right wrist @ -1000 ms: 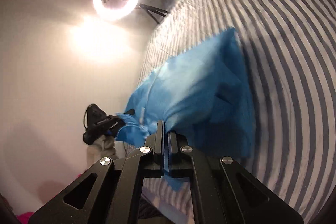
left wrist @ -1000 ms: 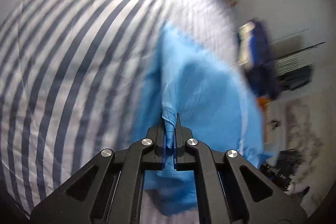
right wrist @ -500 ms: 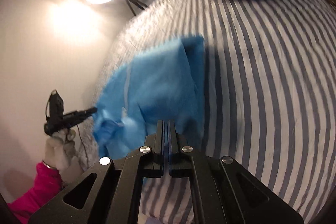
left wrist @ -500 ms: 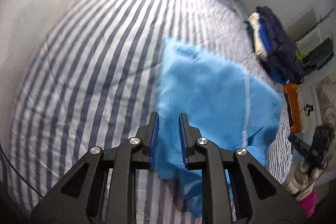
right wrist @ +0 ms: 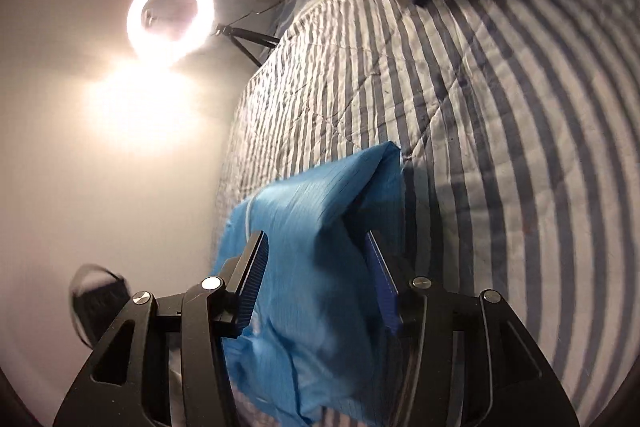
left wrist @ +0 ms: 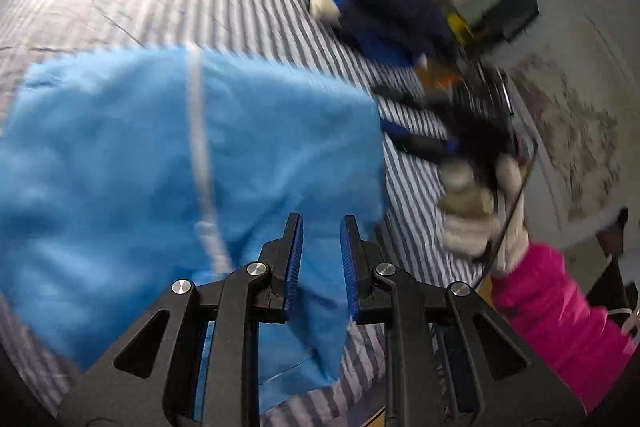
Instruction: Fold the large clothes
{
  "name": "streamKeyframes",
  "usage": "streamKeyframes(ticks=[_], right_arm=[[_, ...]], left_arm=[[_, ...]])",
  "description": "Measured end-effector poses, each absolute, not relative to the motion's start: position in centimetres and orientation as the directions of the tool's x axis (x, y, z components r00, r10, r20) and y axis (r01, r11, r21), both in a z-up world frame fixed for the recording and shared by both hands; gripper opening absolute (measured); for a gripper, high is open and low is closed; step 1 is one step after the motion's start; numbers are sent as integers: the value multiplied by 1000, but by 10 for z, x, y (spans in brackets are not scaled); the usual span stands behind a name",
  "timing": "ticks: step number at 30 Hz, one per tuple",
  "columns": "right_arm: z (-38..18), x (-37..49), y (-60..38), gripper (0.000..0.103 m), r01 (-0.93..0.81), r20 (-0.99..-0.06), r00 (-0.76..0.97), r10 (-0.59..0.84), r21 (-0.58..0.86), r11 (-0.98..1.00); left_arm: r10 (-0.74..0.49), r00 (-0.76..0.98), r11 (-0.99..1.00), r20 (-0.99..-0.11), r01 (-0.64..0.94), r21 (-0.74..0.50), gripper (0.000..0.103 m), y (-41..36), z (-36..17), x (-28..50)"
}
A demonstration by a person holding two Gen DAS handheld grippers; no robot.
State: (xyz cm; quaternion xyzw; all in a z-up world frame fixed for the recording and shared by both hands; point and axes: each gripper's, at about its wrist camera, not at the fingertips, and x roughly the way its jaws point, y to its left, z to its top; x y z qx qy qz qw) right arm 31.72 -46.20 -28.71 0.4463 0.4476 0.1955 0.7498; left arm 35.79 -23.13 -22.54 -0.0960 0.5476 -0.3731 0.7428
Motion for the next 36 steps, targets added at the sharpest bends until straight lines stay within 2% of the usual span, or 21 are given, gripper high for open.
streamKeyframes(ticks=[3, 8, 10, 11, 13, 16, 17, 20, 26, 29, 32, 34, 36], right_arm=[[-308, 334, -468, 50, 117, -431, 507, 747, 892, 436], [-321, 368, -454, 50, 86, -391, 465, 794, 913, 399], [-312, 377, -444, 24, 34, -433, 495, 754, 876, 481], [-303, 379, -440, 5, 5, -456, 507, 732, 850, 527], [-281, 382, -431, 4, -75, -529, 560, 637, 734, 675], [-295, 385, -420, 4, -37, -680, 543, 493, 567, 823], [-299, 385, -418, 4, -30, -701, 534, 473, 543, 839], [-288, 383, -422, 7, -23, -717, 506, 479, 544, 839], [-217, 346, -425, 7, -57, -716, 577, 392, 444, 894], [-201, 331, -404, 7, -122, -693, 595, 408, 424, 897], [-203, 335, -367, 7, -190, -707, 568, 421, 385, 903], [-210, 337, -345, 12, -226, -731, 545, 411, 344, 911], [-223, 345, -327, 24, -244, -756, 531, 384, 298, 923]], left_arm=[[-627, 59, 703, -777, 472, -531, 17, -252, -248, 354], [-606, 4, 705, -795, 467, -535, 17, -254, -271, 350], [-597, -8, 707, -802, 467, -531, 17, -253, -277, 349], [-591, -15, 709, -806, 467, -528, 17, -254, -281, 347], [-568, -16, 718, -823, 480, -505, 17, -257, -288, 343], [-547, -19, 723, -837, 494, -483, 17, -261, -295, 342], [-546, -26, 721, -837, 494, -486, 17, -261, -291, 343], [-571, -12, 700, -821, 515, -494, 17, -254, -270, 340], [-665, 76, 645, -743, 559, -521, 17, -212, -210, 329], [-678, 177, 686, -714, 501, -528, 24, -177, -195, 346], [-659, 290, 745, -694, 381, -547, 25, -134, -193, 377], [-594, 357, 803, -721, 311, -508, 25, -108, -202, 395], [-541, 350, 841, -765, 247, -482, 25, -89, -226, 411]])
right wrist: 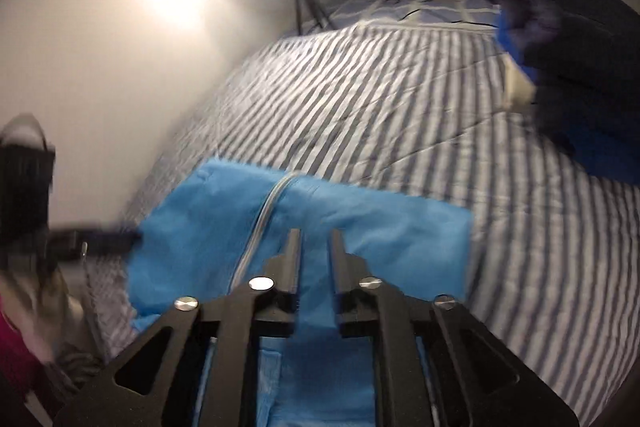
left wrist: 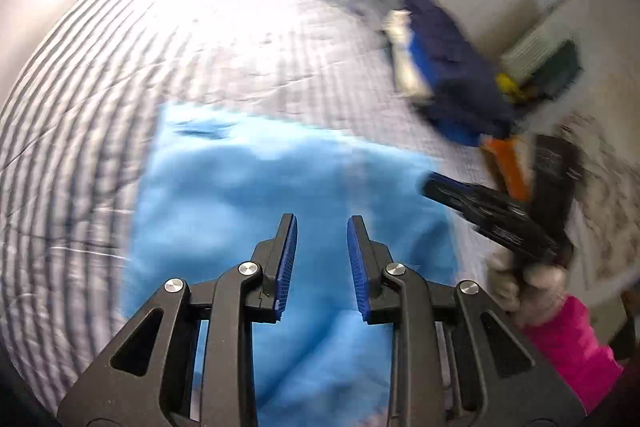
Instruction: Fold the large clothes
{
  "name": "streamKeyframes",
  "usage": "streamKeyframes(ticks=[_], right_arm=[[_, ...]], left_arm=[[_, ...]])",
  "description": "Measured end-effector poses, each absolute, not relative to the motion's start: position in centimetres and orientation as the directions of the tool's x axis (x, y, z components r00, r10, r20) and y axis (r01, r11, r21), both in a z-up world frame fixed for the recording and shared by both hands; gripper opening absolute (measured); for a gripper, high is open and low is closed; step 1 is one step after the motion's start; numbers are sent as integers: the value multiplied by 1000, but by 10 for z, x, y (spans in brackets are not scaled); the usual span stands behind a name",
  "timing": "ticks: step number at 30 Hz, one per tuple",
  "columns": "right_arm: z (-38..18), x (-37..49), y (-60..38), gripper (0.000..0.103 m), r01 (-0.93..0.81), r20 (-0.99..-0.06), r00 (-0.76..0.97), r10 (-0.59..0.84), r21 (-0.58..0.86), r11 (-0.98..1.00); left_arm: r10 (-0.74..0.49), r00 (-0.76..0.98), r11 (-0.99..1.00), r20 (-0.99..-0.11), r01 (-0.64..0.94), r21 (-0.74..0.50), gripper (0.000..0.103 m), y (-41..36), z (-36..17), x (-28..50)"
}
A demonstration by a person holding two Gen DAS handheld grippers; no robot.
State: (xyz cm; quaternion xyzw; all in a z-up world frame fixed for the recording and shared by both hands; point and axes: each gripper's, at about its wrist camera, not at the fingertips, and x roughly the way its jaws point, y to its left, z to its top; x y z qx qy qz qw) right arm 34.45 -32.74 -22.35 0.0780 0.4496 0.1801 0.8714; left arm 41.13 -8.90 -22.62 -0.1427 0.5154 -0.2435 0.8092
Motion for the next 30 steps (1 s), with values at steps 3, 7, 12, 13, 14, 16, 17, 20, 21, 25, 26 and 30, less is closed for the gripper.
streamKeyframes(ticks=[3, 7, 12, 13, 14, 16, 17, 20, 21, 25, 26, 30], right_arm=[[-251, 350, -323, 26, -227, -796, 507, 330, 246, 942], [-277, 347, -340, 26, -170, -833, 448, 325, 278, 945], [-241, 323, -354, 26, -121, -824, 471, 316, 295, 948], [-230, 310, -355, 26, -124, -804, 478, 354, 337, 933], [-223, 303, -355, 26, -129, -793, 482, 373, 357, 925], [-202, 276, -348, 26, -176, -758, 495, 424, 390, 904], [-197, 267, -342, 26, -195, -749, 496, 438, 396, 897], [-189, 238, -319, 26, -253, -729, 474, 494, 425, 869], [-190, 227, -309, 26, -270, -731, 455, 508, 431, 861], [-204, 212, -275, 26, -320, -755, 395, 523, 420, 849], [-210, 213, -265, 26, -328, -763, 377, 525, 420, 846], [-234, 224, -233, 26, -355, -803, 327, 498, 384, 852]], left_arm=[[-475, 268, 880, -838, 174, -443, 22, -73, -279, 423], [-502, 246, 865, -829, 146, -480, 3, -54, -308, 420], [-486, 328, 874, -810, 191, -447, 4, -42, -266, 405], [-507, 331, 862, -796, 210, -462, 4, -41, -256, 399], [-521, 336, 853, -784, 227, -469, 4, -39, -248, 392], [-537, 352, 843, -767, 266, -468, 4, -35, -229, 374], [-547, 355, 836, -758, 282, -471, 4, -33, -223, 365], [-582, 352, 811, -734, 326, -486, 4, -32, -214, 328], [-593, 347, 802, -726, 330, -497, 4, -32, -212, 322], [-619, 316, 782, -719, 327, -530, 4, -45, -224, 286], [-619, 315, 783, -719, 316, -536, 4, -48, -228, 282], [-583, 317, 811, -748, 285, -511, 4, -61, -245, 284]])
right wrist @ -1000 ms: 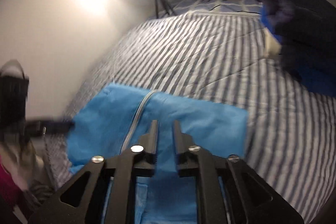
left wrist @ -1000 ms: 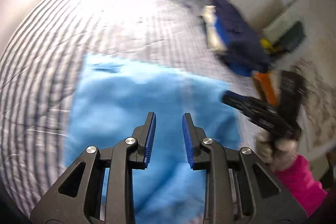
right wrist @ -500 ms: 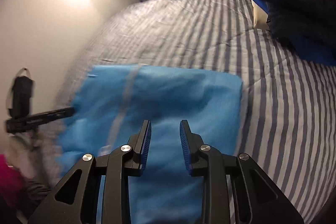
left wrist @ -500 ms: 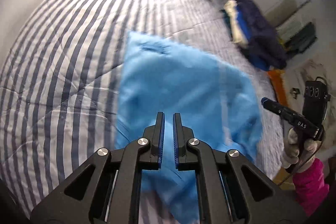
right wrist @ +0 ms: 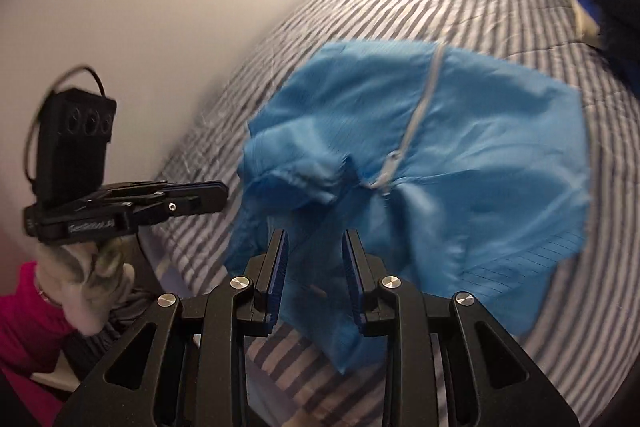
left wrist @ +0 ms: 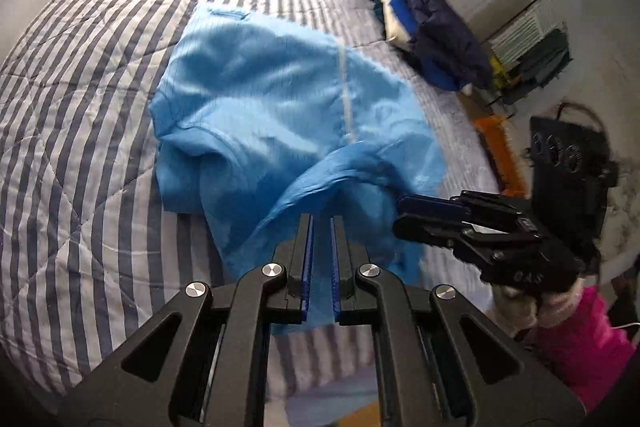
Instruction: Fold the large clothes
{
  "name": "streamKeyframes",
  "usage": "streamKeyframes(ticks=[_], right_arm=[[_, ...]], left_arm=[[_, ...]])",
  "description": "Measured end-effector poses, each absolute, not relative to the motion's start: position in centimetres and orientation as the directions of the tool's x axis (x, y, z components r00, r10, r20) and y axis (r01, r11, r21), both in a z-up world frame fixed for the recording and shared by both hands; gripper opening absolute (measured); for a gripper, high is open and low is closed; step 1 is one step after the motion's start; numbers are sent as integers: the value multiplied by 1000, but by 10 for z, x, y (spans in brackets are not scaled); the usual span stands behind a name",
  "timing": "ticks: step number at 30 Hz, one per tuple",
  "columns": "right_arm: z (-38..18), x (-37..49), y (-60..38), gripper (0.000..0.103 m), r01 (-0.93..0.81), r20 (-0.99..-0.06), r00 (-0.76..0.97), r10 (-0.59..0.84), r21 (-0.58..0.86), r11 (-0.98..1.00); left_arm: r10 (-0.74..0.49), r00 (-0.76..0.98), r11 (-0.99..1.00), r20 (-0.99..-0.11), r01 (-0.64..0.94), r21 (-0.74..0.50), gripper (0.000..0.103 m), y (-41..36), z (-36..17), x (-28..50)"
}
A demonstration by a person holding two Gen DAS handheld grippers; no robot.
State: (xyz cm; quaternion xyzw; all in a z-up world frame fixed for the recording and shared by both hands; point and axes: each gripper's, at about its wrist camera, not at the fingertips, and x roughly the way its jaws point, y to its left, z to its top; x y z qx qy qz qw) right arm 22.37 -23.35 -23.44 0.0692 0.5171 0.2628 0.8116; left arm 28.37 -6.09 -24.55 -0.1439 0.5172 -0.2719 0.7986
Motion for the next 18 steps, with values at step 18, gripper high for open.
streamKeyframes(ticks=[18], right_arm=[[-277, 316, -211, 26, -241, -834, 376, 404, 333, 912]], left_arm=[[-543, 217, 836, -811, 234, -497, 4, -65, -305, 283]])
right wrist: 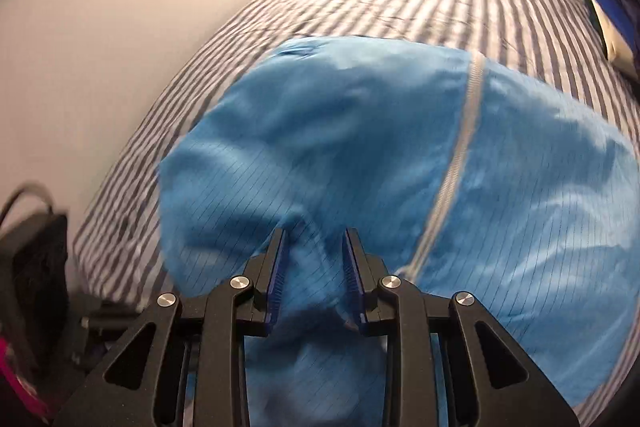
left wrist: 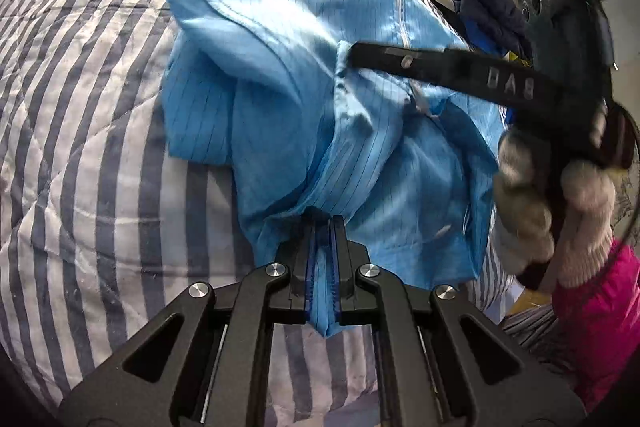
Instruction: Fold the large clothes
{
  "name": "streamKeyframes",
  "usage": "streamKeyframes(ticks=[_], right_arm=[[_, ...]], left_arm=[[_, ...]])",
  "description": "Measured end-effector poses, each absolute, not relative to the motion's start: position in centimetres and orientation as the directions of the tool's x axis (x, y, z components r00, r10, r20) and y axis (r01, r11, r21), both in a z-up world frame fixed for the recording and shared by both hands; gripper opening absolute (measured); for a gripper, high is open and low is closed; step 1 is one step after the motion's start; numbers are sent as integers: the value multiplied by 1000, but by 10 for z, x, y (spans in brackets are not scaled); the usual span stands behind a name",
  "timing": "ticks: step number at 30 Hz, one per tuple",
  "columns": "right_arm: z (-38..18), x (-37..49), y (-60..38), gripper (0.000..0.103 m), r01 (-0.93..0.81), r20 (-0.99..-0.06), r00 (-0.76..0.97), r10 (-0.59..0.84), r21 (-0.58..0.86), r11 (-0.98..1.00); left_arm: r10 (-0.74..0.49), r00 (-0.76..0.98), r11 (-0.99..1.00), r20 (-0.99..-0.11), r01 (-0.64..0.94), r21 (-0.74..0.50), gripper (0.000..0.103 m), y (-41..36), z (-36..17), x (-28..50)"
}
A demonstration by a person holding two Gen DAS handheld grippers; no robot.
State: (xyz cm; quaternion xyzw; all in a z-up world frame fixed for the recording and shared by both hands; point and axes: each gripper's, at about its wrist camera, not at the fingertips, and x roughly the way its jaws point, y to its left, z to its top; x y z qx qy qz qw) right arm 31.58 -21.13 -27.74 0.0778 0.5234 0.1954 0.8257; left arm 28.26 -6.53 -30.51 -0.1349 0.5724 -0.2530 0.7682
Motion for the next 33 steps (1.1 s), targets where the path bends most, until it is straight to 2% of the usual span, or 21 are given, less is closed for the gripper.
streamKeyframes(ticks=[5, 7, 9, 14, 17, 20, 24, 28, 30, 32, 33], right_arm=[[-241, 304, -245, 26, -200, -768, 452, 453, 407, 891], [-224, 290, -266, 26, -185, -732, 485, 478, 448, 875], [-211, 270, -284, 26, -172, -720, 510, 471, 451, 876], [-209, 227, -303, 26, -158, -751, 515, 413, 391, 907], [-222, 205, -305, 29, -133, -773, 497, 393, 380, 915], [-237, 192, -298, 31, -132, -807, 472, 354, 332, 934], [-247, 183, -290, 31, -148, -835, 458, 305, 267, 952], [-246, 179, -313, 32, -91, -818, 486, 309, 304, 948], [-248, 180, -338, 41, -16, -810, 507, 295, 333, 943], [-254, 184, -355, 49, 47, -811, 513, 280, 353, 935], [-259, 185, -365, 49, 83, -811, 511, 285, 377, 923]], left_arm=[[-584, 263, 811, -768, 242, -533, 5, -39, -274, 268], [-605, 306, 796, -735, 240, -556, 18, -24, -256, 265], [-619, 352, 784, -702, 217, -582, 38, -6, -242, 267], [-621, 398, 746, -675, 35, -665, 41, 47, -244, 303], [-659, 369, 685, -655, -67, -726, 52, 62, -261, 329], [-672, 332, 671, -662, -106, -734, 52, 58, -276, 345], [-684, 284, 683, -672, -74, -727, 52, 32, -284, 356], [-648, 266, 734, -714, -32, -678, 51, 9, -286, 357], [-630, 259, 755, -732, -18, -656, 38, -1, -289, 357], [-611, 261, 772, -747, -9, -635, 32, -6, -291, 355], [-608, 265, 775, -749, -10, -632, 30, -8, -292, 355]])
